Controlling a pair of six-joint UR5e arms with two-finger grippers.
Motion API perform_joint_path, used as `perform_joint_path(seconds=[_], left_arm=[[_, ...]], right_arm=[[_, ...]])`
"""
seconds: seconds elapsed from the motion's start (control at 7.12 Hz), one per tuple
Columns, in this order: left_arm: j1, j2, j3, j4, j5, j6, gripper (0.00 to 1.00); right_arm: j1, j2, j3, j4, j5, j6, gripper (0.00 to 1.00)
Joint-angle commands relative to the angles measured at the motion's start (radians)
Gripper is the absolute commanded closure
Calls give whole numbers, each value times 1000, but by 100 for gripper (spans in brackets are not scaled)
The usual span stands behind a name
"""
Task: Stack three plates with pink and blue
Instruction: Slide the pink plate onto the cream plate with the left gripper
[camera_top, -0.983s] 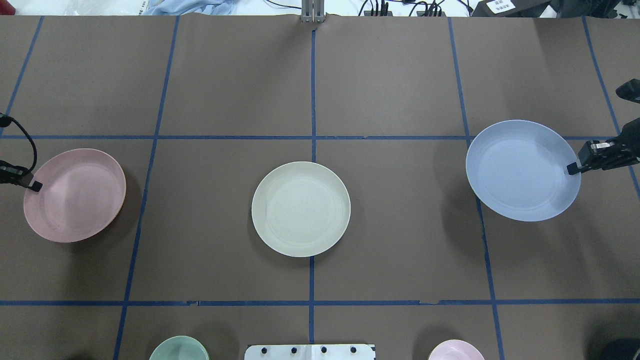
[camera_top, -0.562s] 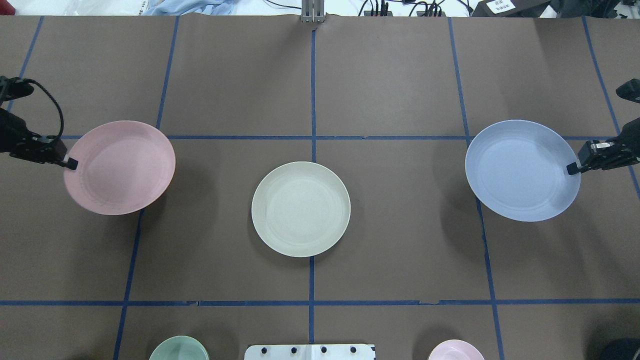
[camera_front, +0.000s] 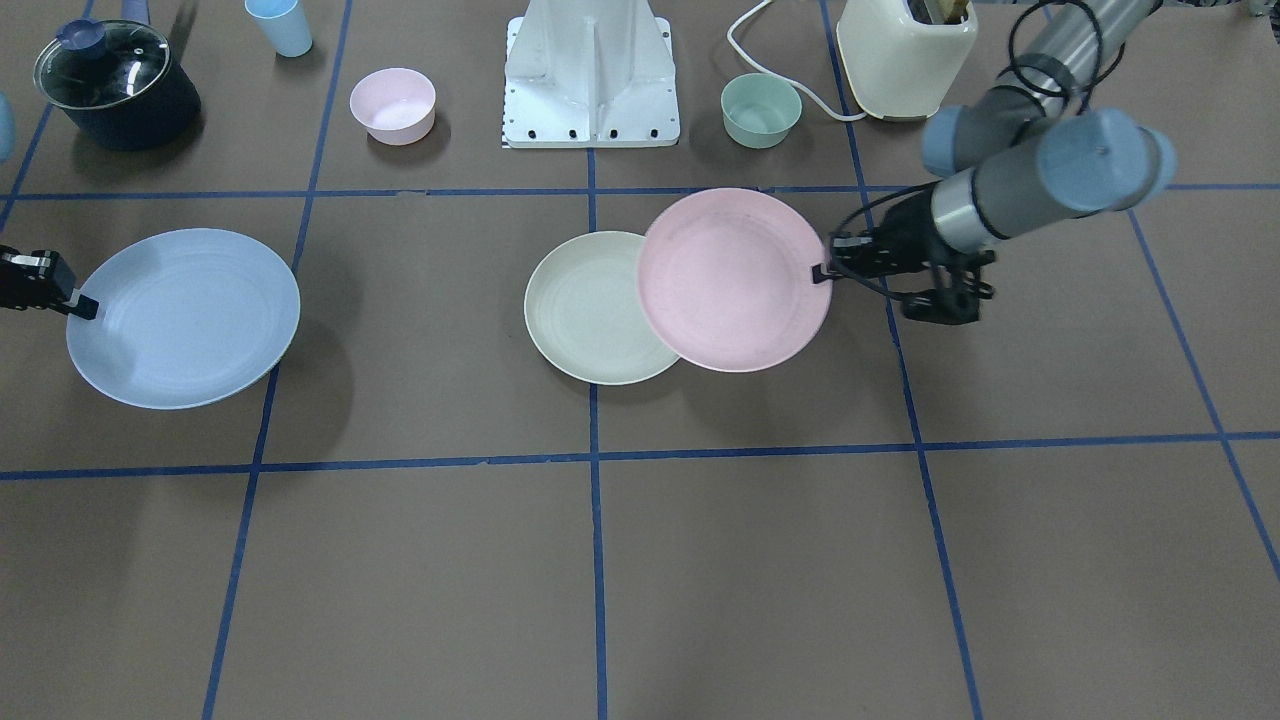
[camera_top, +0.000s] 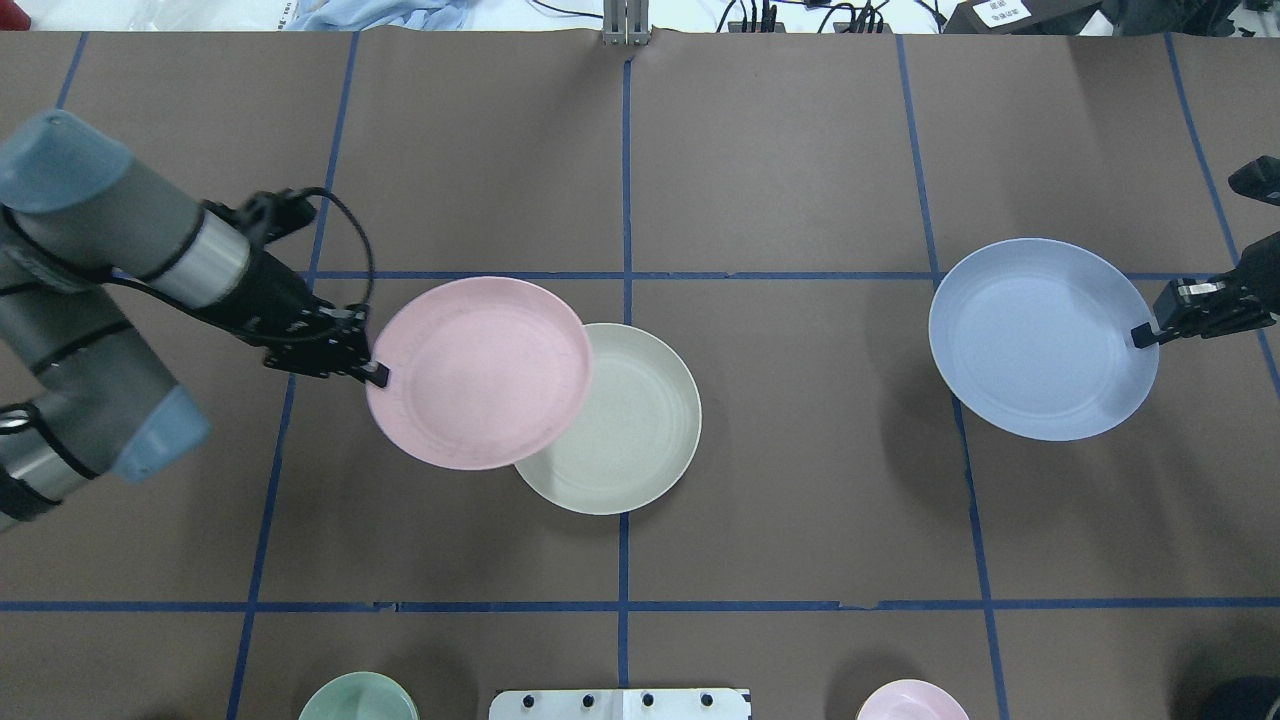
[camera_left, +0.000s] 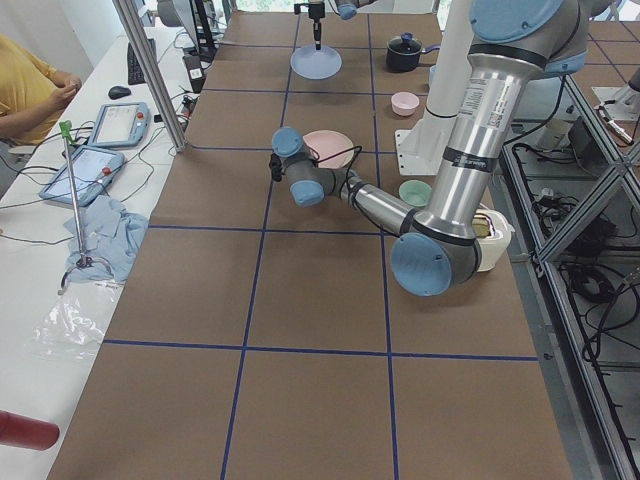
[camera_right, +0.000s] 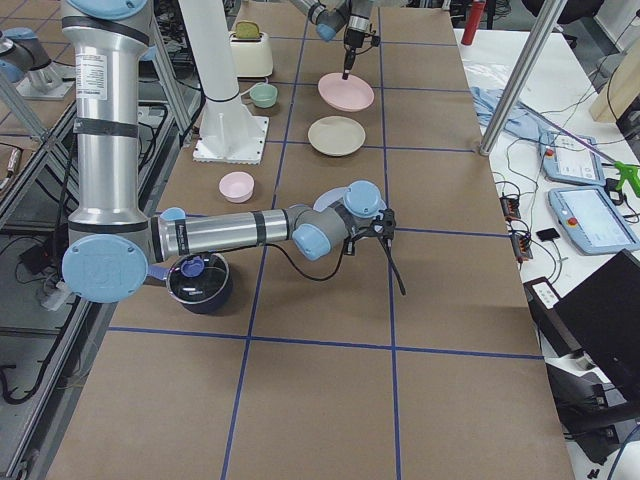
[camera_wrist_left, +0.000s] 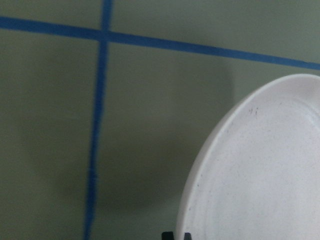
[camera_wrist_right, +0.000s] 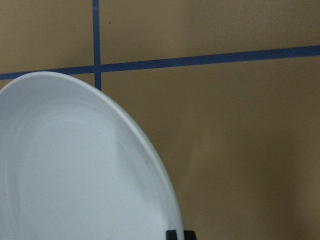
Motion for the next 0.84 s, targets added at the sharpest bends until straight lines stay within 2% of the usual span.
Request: perform_joint_path(seconds=[0.0, 0.56, 0.7], left_arm=[[121, -79, 4, 2, 125, -98, 100], [148, -118, 43, -7, 200, -89, 100], [153, -121, 47, -7, 212, -89, 87]], right_arm=[[-1, 10, -3, -1, 22, 0, 100], [-1, 12, -8, -1, 35, -2, 100], [-1, 12, -8, -1, 35, -2, 100]])
